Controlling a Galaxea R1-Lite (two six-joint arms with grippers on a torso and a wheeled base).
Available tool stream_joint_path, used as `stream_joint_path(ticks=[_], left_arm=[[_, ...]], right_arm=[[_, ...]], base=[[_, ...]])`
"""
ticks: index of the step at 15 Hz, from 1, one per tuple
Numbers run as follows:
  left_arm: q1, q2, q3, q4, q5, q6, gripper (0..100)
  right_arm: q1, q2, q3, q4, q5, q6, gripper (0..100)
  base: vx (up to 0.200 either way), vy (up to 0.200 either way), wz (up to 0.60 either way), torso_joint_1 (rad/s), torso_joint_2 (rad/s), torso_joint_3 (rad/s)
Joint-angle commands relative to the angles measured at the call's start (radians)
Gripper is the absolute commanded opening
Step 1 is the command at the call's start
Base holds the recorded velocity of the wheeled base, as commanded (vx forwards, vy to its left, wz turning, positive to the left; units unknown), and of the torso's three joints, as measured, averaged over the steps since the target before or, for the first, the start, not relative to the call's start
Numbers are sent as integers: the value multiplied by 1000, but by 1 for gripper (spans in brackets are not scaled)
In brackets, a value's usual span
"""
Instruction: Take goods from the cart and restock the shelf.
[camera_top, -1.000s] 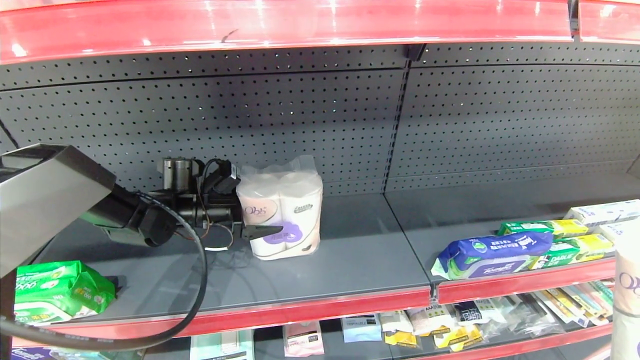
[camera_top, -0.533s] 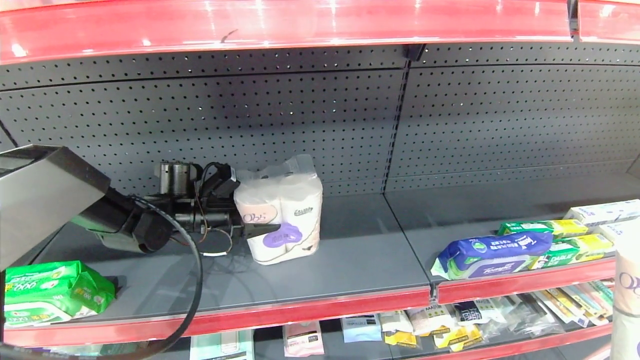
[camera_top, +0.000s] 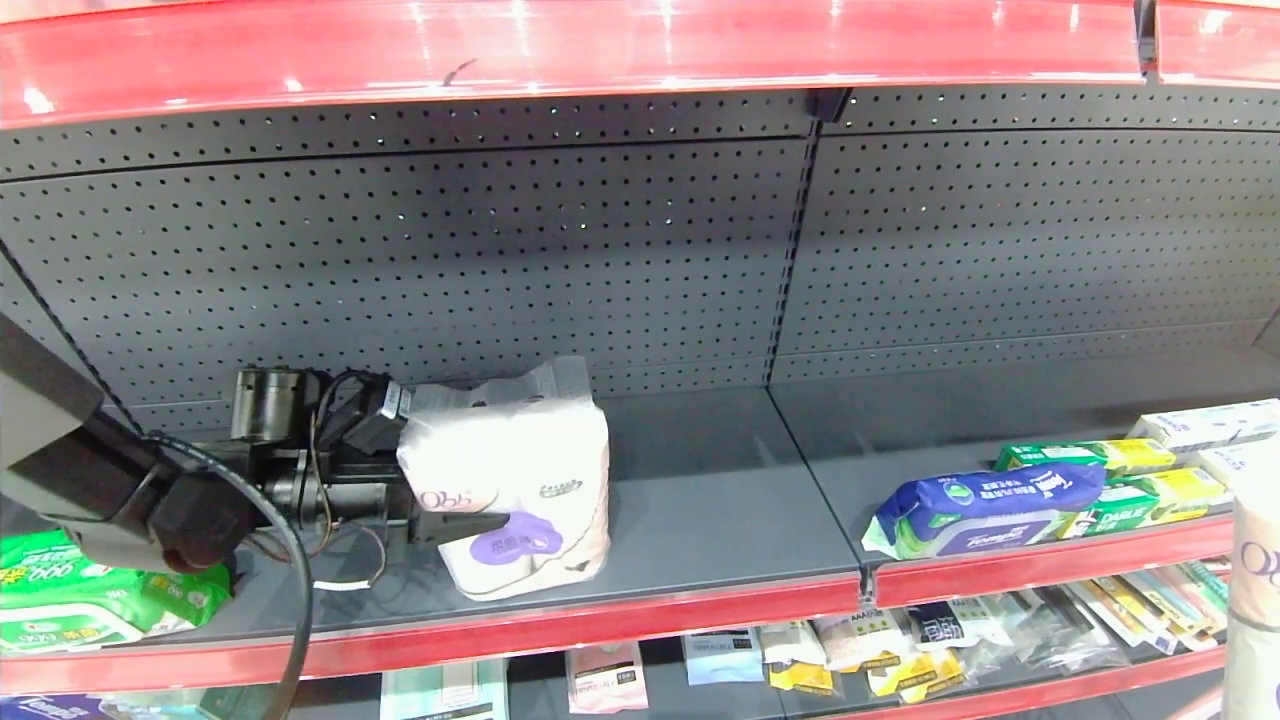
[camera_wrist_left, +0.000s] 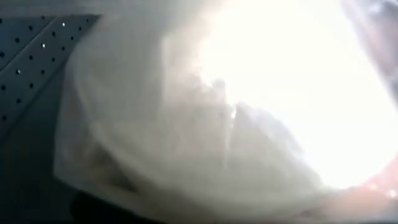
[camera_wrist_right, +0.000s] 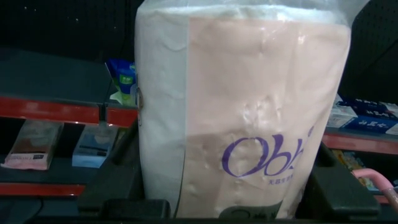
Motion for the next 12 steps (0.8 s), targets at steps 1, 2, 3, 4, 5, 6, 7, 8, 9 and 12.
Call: stream_joint_path(ticks=[1, 2, 3, 4, 5, 6, 7, 8, 9, 12], left_arm=[[34, -35, 65, -3, -13, 40, 0], [41, -40, 82, -3, -23, 51, 0], [41, -43, 87, -3, -30, 52, 0], [41, -46, 87, -3, -30, 54, 0], [40, -57, 88, -1, -36, 52, 0], [40, -62, 88, -1, -48, 52, 0], [41, -65, 90, -3, -51, 52, 0], [41, -63, 91, -3, -51, 52, 0], [41, -63, 91, -3, -51, 54, 0], [41, -55, 91, -3, -45, 57, 0]], right_arm=[[1, 10, 0, -1, 1, 0, 0], [1, 13, 0, -1, 1, 0, 0], [1, 12, 0, -1, 1, 0, 0], [1, 12, 0, -1, 1, 0, 0], [1, 13, -2, -1, 1, 0, 0], [1, 13, -4, -1, 0, 0, 0], [1, 13, -5, -1, 0, 0, 0], [1, 13, -5, -1, 0, 0, 0], [1, 13, -5, -1, 0, 0, 0], [1, 13, -8, -1, 0, 0, 0]], base=[[0, 0, 0, 0, 0, 0], [0, 0, 0, 0, 0, 0], [0, 0, 0, 0, 0, 0], [0, 0, 0, 0, 0, 0], [0, 0, 0, 0, 0, 0], [0, 0, 0, 0, 0, 0], [0, 0, 0, 0, 0, 0], [0, 0, 0, 0, 0, 0], [0, 0, 0, 0, 0, 0], [0, 0, 0, 0, 0, 0]])
